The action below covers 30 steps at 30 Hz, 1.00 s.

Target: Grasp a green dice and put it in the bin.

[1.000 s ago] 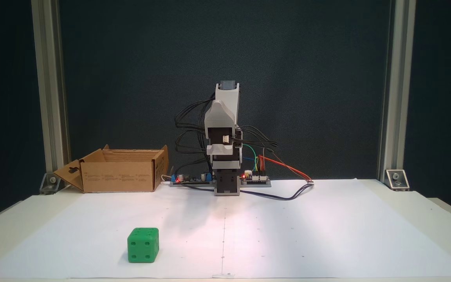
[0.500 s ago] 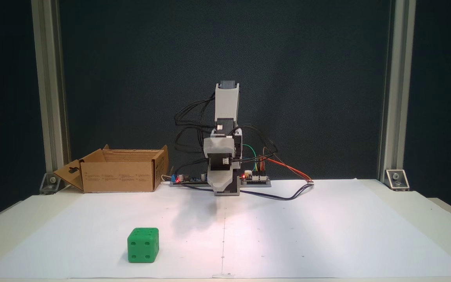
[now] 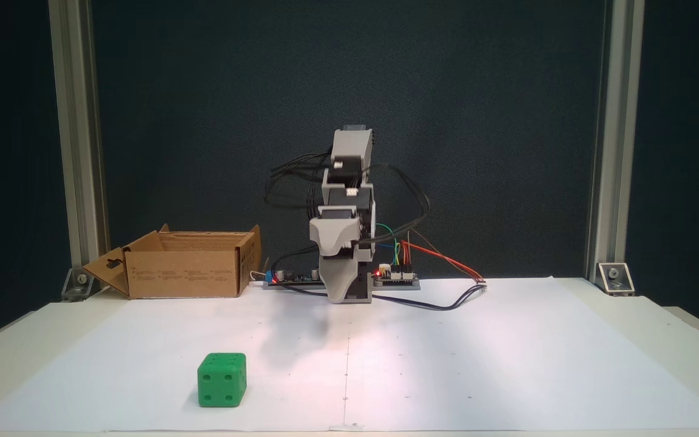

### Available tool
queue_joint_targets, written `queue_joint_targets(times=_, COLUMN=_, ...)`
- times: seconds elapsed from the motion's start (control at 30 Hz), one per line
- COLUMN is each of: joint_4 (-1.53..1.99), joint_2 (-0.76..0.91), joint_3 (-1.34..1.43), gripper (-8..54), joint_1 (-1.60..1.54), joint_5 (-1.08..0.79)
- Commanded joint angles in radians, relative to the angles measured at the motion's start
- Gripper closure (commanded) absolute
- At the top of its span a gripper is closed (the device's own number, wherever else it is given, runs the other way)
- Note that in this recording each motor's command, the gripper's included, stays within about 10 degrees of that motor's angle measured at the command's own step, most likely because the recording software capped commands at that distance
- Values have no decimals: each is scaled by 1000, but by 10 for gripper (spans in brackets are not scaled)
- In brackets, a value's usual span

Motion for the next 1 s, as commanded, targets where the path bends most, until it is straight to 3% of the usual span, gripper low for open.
queue_joint_targets(times=0.0, joint_4=161, joint_2=109, joint_3=-118, gripper=25, joint_1=23, joint_5=-38)
queue_joint_targets(times=0.33, joint_4=772, joint_2=78, joint_3=-568, gripper=35, joint_1=103, joint_5=-34)
queue_joint_targets(times=0.97, joint_4=1289, joint_2=-511, joint_3=-1374, gripper=34, joint_1=216, joint_5=-28)
